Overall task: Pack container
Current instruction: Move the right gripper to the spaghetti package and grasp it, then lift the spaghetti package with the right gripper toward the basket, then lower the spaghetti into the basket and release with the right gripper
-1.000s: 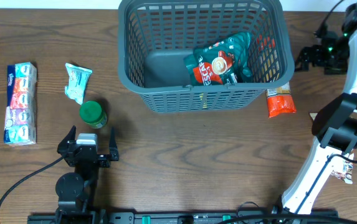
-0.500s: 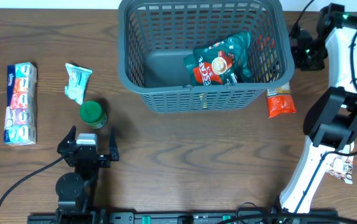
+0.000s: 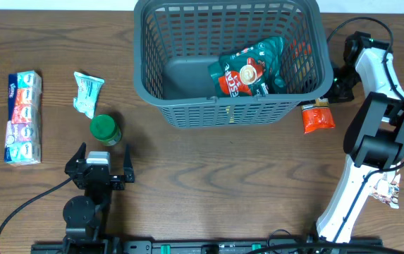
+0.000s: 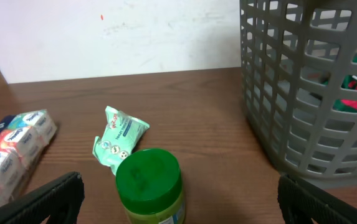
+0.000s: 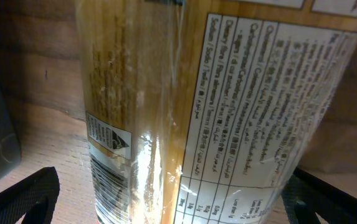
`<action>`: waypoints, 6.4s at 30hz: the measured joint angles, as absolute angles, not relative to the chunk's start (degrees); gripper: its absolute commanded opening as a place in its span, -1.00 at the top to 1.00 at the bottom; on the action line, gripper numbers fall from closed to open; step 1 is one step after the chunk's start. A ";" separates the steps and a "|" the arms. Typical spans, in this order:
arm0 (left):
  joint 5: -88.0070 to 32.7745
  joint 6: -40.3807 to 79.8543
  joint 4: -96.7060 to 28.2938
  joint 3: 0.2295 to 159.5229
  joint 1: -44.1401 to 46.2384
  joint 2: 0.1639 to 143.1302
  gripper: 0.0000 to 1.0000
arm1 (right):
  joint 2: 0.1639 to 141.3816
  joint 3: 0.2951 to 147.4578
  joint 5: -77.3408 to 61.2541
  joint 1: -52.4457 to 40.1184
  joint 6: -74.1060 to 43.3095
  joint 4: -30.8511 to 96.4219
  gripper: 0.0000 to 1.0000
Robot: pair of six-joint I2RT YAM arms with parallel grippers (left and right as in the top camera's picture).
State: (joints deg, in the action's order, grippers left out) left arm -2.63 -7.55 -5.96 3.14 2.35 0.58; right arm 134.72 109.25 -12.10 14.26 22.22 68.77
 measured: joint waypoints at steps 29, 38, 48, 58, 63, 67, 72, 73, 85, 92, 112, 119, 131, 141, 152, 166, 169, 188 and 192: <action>-2.63 -7.55 -5.96 3.14 2.35 0.58 -0.97 | 133.67 106.89 -8.19 10.87 19.49 57.63 -0.99; -2.63 -7.55 -5.96 3.14 2.35 0.58 -0.97 | 133.78 106.37 -0.56 7.53 15.40 56.38 -0.99; -2.63 -7.55 -5.96 3.14 2.35 0.58 -0.97 | 133.78 106.37 0.45 7.81 11.14 56.03 0.71; -2.63 -7.55 -5.96 3.14 2.35 0.58 -0.97 | 132.68 107.07 1.02 9.06 9.41 57.25 0.97; -2.63 -7.57 -5.96 3.14 2.35 0.58 -0.97 | 132.68 107.15 0.91 9.56 9.34 57.67 0.97; -2.63 -7.57 -5.96 3.14 2.35 0.58 -0.97 | 132.68 107.59 1.04 10.07 9.17 58.70 0.97; -2.63 -7.57 -5.96 3.14 2.35 0.58 -0.97 | 132.68 108.53 1.89 11.11 8.08 60.51 0.97; -2.63 -7.57 -5.96 3.14 2.35 0.58 -0.97 | 132.57 108.75 2.09 11.35 7.77 60.77 0.97; -2.63 -7.57 -5.96 3.14 2.35 0.58 -0.97 | 118.19 113.84 4.97 13.34 4.93 62.28 0.98; -2.63 -7.55 -5.96 3.14 2.35 0.58 -0.97 | 104.42 116.16 5.21 13.19 4.82 62.15 0.97; -2.63 -7.57 -5.96 3.14 2.35 0.58 -0.97 | 89.14 116.18 3.40 -8.14 26.94 56.69 0.97; -2.63 -7.55 -5.96 3.14 2.35 0.58 -0.97 | 89.14 116.18 -4.43 -13.23 35.88 54.06 0.97; -2.63 -7.57 -5.96 3.14 2.35 0.58 -0.97 | 91.85 116.20 -12.45 -13.15 47.00 62.17 0.98; -2.63 -7.55 -5.96 3.14 2.35 0.58 -0.97 | 99.79 116.20 -12.88 -13.21 51.92 70.08 0.97; -2.63 -7.57 -5.96 3.14 2.35 0.58 -0.97 | 105.95 116.20 -12.97 -14.55 53.60 75.99 0.98; -2.63 -7.55 -5.96 3.14 2.35 0.58 -0.97 | 106.39 116.20 -13.69 -18.70 53.34 75.00 0.97; -2.63 -7.55 -5.96 3.14 2.35 0.58 -0.97 | 106.41 116.20 -13.67 -18.68 53.17 75.00 0.97; -2.63 -7.55 -5.96 3.14 2.35 0.58 -0.97 | 106.39 118.72 -3.73 -18.50 24.77 63.11 -0.99; -2.63 -7.57 -5.96 3.14 2.35 0.58 -0.97 | 106.39 122.83 10.28 -16.86 6.61 65.58 -0.98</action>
State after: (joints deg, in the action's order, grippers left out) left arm -2.63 -7.57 -5.96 3.14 2.35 0.58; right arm 106.39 122.83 10.28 -16.86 6.61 65.58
